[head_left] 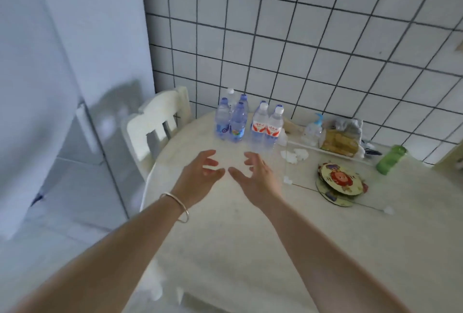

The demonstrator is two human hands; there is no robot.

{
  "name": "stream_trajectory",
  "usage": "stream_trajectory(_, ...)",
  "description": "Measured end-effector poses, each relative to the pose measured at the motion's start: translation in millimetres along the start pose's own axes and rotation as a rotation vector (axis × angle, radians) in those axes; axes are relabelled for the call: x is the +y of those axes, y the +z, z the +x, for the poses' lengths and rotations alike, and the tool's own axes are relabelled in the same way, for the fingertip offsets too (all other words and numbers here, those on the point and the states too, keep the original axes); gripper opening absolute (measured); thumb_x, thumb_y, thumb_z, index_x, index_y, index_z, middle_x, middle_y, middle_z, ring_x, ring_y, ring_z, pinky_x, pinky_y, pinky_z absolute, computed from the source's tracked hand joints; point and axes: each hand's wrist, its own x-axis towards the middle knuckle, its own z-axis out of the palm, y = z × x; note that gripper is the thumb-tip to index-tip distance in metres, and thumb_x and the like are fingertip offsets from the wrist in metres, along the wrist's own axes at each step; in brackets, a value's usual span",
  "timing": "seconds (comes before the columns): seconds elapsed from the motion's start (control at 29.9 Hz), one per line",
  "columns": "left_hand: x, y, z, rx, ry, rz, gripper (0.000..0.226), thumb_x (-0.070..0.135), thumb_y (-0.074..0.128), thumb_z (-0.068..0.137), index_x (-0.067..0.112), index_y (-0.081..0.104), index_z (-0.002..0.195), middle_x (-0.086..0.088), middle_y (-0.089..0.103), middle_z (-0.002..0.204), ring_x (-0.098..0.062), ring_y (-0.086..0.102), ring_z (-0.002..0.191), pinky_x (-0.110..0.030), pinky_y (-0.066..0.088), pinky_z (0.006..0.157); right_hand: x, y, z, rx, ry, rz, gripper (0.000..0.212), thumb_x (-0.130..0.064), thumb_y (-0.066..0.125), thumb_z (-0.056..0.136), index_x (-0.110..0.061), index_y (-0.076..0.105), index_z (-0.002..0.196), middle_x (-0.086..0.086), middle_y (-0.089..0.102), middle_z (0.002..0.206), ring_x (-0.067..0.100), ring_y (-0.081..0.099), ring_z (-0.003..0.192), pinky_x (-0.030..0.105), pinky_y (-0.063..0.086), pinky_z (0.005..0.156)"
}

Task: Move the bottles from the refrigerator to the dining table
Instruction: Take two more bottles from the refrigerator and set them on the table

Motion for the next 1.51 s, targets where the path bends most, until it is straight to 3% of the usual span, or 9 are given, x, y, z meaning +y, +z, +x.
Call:
stream_trajectory(0.1, -4.0, -47.4, -54.6, 0.039, 0.040, 0.072, 0.045, 0.019, 0.068, 0.084, 0.019, 0.051, 0.126, 0.003, 0.061, 0.100, -0.004, 0.063, 0.079, -0.009, 0.050, 0.068, -32.5, 31.1, -45.3, -0.042, -0.082, 0.016, 0.053, -0.042, 0.063, 0.084, -0.021, 0.046, 0.129, 0.000, 0.058, 0.120, 0.019, 0.053, 0.114, 0.032, 0.042, 0.096)
stream_trajectory(0.27, -22.0, -120.7, -129.0, 0.145, 0.000, 0.062, 0.037, 0.017, 0.064, 0.086, 0.022, 0.053, 0.122, 0.008, 0.062, 0.096, -0.015, 0.065, 0.091, -0.029, 0.053, 0.083, -92.6, 82.9, -114.7, -0.123, -0.246, 0.011, 0.048, -0.044, 0.058, 0.086, -0.025, 0.044, 0.128, -0.006, 0.056, 0.121, 0.012, 0.053, 0.113, 0.028, 0.043, 0.093)
stream_trajectory(0.5, -48.3, -259.2, -230.2, 0.307, 0.032, 0.107, 0.035, 0.013, 0.062, 0.087, 0.019, 0.054, 0.121, 0.003, 0.062, 0.098, -0.008, 0.060, 0.083, -0.007, 0.043, 0.067, -193.6, 158.2, -199.3, -0.149, -0.386, 0.050, 0.040, -0.037, 0.055, 0.089, -0.021, 0.047, 0.125, -0.003, 0.057, 0.117, 0.015, 0.054, 0.107, 0.030, 0.043, 0.090)
stream_trajectory(0.67, -76.5, -361.1, -288.4, 0.397, -0.054, 0.091, 0.036, 0.018, 0.060, 0.089, 0.024, 0.052, 0.124, 0.005, 0.062, 0.104, -0.011, 0.061, 0.090, -0.018, 0.044, 0.066, -262.1, 224.3, -255.0, -0.244, -0.432, 0.048, 0.041, -0.039, 0.053, 0.090, -0.022, 0.046, 0.126, -0.003, 0.057, 0.117, 0.015, 0.054, 0.106, 0.032, 0.045, 0.089)
stream_trajectory(0.8, -97.1, -426.4, -304.7, 0.504, -0.095, 0.042, 0.036, 0.016, 0.061, 0.087, 0.023, 0.052, 0.121, 0.002, 0.063, 0.105, -0.015, 0.062, 0.090, -0.016, 0.043, 0.063, -313.0, 270.3, -274.4, -0.306, -0.534, 0.006, 0.041, -0.040, 0.051, 0.091, -0.023, 0.044, 0.127, -0.004, 0.055, 0.119, 0.013, 0.053, 0.107, 0.030, 0.044, 0.087)
stream_trajectory(1.07, -129.5, -541.4, -257.7, 0.563, -0.114, 0.095, 0.040, 0.024, 0.056, 0.092, 0.020, 0.044, 0.130, 0.005, 0.056, 0.109, -0.009, 0.058, 0.085, -0.008, 0.045, 0.054, -404.4, 363.8, -229.7, -0.281, -0.582, 0.058, 0.037, -0.040, 0.049, 0.092, -0.022, 0.046, 0.124, -0.003, 0.057, 0.115, 0.012, 0.054, 0.102, 0.027, 0.044, 0.085)
stream_trajectory(1.2, -152.7, -601.4, -189.8, 0.587, -0.104, 0.099, 0.040, 0.027, 0.059, 0.090, 0.020, 0.047, 0.127, 0.004, 0.058, 0.107, -0.010, 0.060, 0.086, -0.020, 0.050, 0.074, -456.5, 412.7, -168.0, -0.250, -0.561, 0.112, 0.039, -0.038, 0.050, 0.092, -0.019, 0.046, 0.126, -0.001, 0.057, 0.116, 0.016, 0.056, 0.102, 0.029, 0.045, 0.084)
stream_trajectory(1.37, -168.0, -669.0, -93.6, 0.546, -0.102, 0.050, 0.040, 0.027, 0.058, 0.090, 0.023, 0.046, 0.128, 0.005, 0.059, 0.108, 0.002, 0.057, 0.085, -0.013, 0.044, 0.064, -521.1, 458.1, -72.3, -0.199, -0.464, 0.192, 0.036, -0.035, 0.051, 0.092, -0.019, 0.048, 0.124, -0.001, 0.058, 0.114, 0.012, 0.055, 0.094, 0.024, 0.039, 0.078)
stream_trajectory(1.51, -182.7, -708.0, -22.1, 0.469, -0.097, -0.008, 0.042, 0.024, 0.059, 0.090, 0.023, 0.045, 0.129, 0.001, 0.061, 0.110, -0.007, 0.062, 0.089, -0.014, 0.046, 0.062, -547.6, 486.1, -1.1, -0.165, -0.347, 0.246, 0.034, -0.036, 0.049, 0.093, -0.019, 0.048, 0.122, 0.000, 0.058, 0.112, 0.012, 0.054, 0.093, 0.024, 0.039, 0.078)
